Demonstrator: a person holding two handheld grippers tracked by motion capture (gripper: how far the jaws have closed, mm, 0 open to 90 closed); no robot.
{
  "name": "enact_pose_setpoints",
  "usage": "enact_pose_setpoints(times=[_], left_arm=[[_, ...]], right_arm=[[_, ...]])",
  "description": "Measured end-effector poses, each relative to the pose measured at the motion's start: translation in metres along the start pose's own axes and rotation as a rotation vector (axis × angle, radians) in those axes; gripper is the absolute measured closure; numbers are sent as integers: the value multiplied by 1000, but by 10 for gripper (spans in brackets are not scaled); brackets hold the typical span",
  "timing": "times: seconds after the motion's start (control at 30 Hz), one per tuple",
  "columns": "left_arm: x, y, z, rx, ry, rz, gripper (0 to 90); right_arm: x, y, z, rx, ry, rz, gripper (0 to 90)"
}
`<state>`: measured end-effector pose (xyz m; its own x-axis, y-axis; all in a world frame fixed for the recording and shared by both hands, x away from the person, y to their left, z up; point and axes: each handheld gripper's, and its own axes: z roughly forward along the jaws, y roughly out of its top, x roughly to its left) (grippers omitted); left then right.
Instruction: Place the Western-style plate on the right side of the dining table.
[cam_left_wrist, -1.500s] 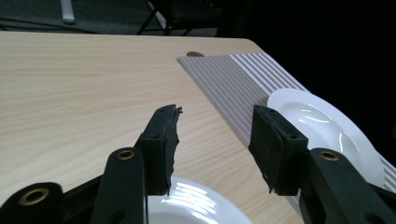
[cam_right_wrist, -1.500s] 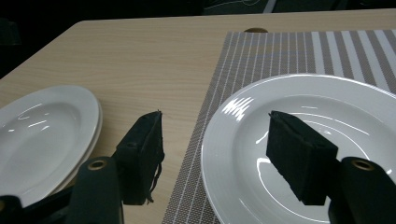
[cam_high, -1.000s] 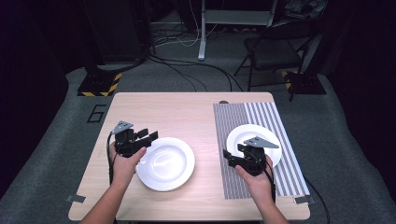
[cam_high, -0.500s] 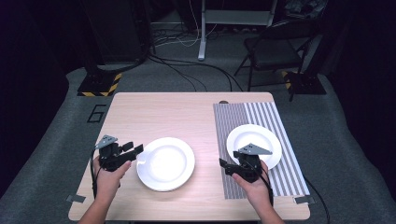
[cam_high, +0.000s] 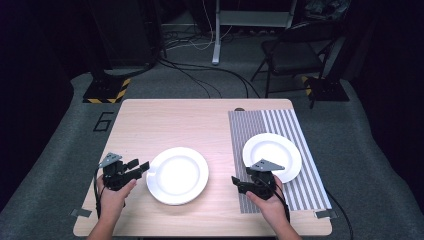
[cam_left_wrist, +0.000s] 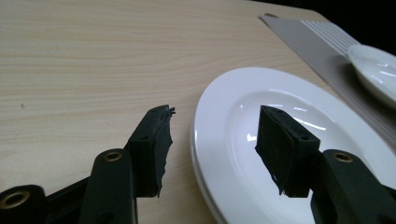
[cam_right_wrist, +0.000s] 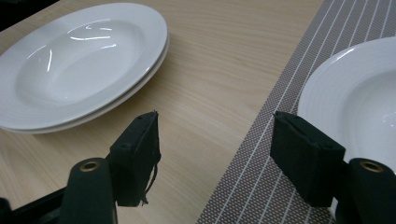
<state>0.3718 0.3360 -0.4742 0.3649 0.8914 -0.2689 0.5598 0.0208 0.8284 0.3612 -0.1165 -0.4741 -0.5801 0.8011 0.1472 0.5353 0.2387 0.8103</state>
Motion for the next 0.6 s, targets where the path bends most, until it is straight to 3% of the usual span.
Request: enact_pose_setpoints(times=[0.1,0.43,0.6], left_arm=[[2,-5,2,20,9,30,441],[15,-17,12,86,24,32,436],[22,-21,8,56,33,16,420]], right_arm=[[1,-5,4,14,15,0,322],[0,-18,22,73,15,-15,322],[5,-21,33,109,36,-32,313]])
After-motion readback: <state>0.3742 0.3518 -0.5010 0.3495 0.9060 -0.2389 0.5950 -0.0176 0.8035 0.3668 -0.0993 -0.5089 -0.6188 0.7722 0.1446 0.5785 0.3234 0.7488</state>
